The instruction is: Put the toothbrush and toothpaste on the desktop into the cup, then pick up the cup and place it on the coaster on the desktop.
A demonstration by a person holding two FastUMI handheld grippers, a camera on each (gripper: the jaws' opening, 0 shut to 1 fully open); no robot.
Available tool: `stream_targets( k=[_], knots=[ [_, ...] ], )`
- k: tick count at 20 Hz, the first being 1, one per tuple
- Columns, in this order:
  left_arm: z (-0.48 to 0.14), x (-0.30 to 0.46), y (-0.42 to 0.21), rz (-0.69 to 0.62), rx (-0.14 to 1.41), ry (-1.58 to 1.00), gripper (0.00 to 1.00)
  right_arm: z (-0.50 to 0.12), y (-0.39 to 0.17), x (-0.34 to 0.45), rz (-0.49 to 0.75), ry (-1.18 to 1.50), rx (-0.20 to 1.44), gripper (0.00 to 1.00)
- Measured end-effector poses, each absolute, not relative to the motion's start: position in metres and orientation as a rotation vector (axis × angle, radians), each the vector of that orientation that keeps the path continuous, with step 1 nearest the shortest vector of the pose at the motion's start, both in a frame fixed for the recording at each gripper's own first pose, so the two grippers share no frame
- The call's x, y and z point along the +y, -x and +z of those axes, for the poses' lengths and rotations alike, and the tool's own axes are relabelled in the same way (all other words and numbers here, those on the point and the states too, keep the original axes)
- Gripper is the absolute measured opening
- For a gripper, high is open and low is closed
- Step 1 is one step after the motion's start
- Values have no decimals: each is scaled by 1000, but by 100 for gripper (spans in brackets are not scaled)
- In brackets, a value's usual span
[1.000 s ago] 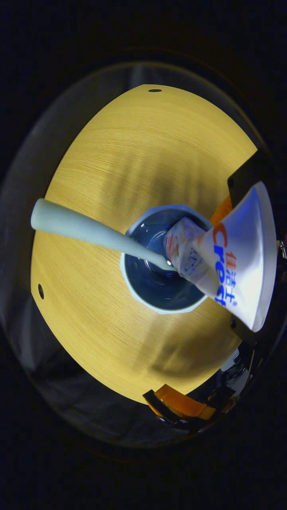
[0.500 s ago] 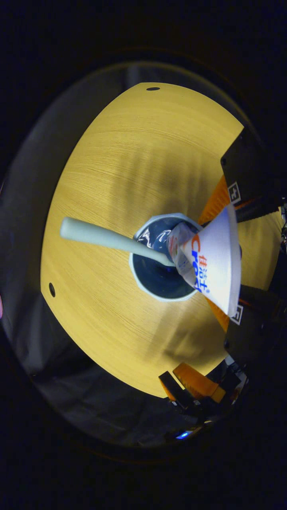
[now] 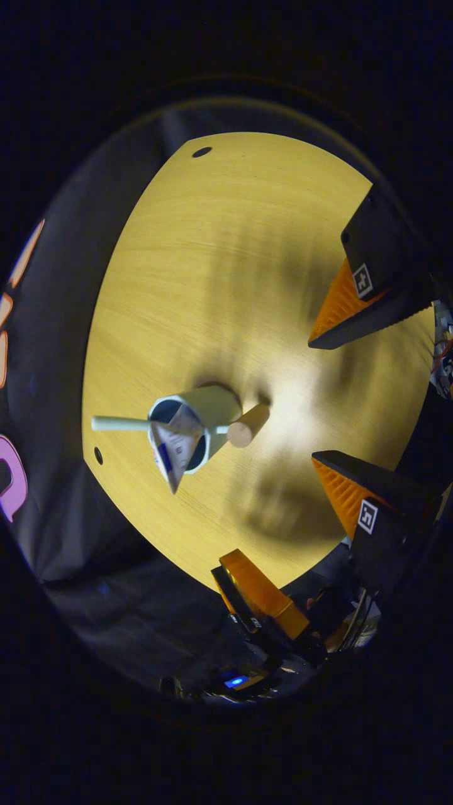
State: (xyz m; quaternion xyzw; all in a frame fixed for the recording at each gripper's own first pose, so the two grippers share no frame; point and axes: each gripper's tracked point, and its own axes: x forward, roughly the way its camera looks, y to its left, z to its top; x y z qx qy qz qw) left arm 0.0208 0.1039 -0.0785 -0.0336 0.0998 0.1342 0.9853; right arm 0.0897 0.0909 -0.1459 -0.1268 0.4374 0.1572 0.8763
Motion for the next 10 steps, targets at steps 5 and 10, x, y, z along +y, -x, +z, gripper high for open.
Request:
stream_targets(
  k=[5,10],
  knots=[
    [-78,54,-33,210,220,18,93,-126,-81,32,190,131,769,99],
    [-74,13,-46,187,223,-1,93,-100,-83,-5,127,2,564,99]
  ],
)
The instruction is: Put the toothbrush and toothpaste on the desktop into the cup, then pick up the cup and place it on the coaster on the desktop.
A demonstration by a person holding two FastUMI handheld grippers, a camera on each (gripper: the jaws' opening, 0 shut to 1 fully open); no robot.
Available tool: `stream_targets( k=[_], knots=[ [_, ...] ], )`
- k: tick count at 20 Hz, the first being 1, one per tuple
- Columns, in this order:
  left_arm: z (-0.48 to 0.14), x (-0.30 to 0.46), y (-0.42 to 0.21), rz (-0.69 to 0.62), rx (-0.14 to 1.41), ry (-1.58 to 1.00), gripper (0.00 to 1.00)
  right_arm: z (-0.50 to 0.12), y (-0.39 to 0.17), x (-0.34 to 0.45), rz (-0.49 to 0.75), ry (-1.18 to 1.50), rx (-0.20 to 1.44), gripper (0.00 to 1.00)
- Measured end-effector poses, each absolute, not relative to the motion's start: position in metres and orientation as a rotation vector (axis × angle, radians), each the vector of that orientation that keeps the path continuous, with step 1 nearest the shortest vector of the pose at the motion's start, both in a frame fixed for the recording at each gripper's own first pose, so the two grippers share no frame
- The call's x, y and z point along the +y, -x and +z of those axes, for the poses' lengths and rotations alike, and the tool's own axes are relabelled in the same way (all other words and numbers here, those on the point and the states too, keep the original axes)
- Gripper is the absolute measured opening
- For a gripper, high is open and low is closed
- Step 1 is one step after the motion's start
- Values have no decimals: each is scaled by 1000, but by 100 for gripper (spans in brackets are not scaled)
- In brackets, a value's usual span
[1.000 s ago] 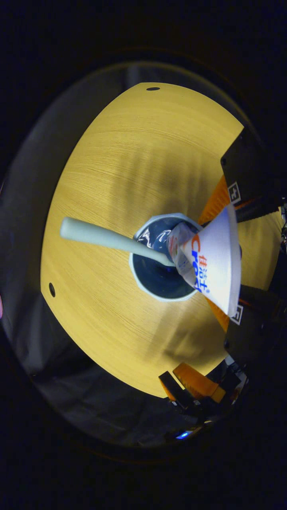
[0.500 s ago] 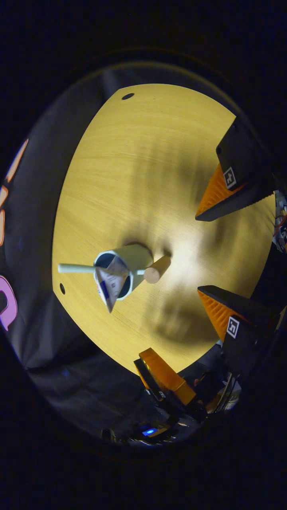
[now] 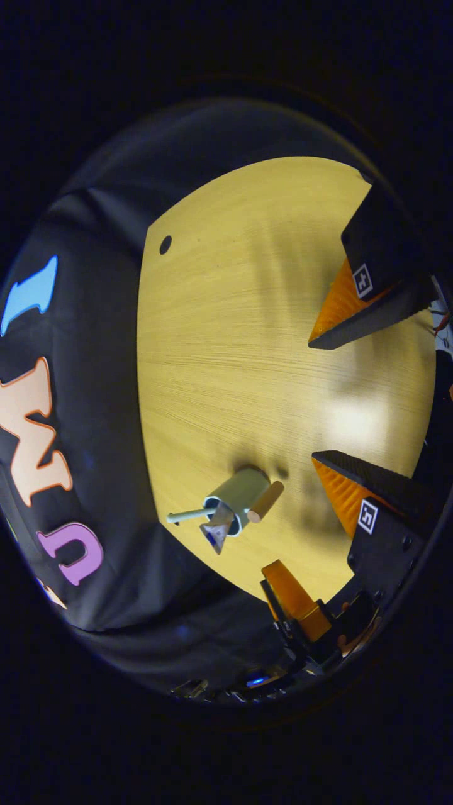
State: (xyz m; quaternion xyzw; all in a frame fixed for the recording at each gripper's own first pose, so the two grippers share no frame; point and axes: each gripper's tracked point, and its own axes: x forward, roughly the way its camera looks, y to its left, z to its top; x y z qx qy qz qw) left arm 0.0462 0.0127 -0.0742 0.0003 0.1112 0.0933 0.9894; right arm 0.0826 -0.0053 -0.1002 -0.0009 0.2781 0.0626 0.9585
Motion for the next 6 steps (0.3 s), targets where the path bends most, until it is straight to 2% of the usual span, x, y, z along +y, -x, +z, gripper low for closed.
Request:
stream_targets(
  k=[1,2,6],
  knots=[
    [-73,6,-47,188,223,1,93,-95,-81,-10,131,-18,532,96],
    [-74,1,-48,191,223,1,93,-90,-79,-12,135,-36,507,99],
    [-81,-13,-49,216,234,-1,93,-74,-72,-29,143,-99,407,99]
  ],
)
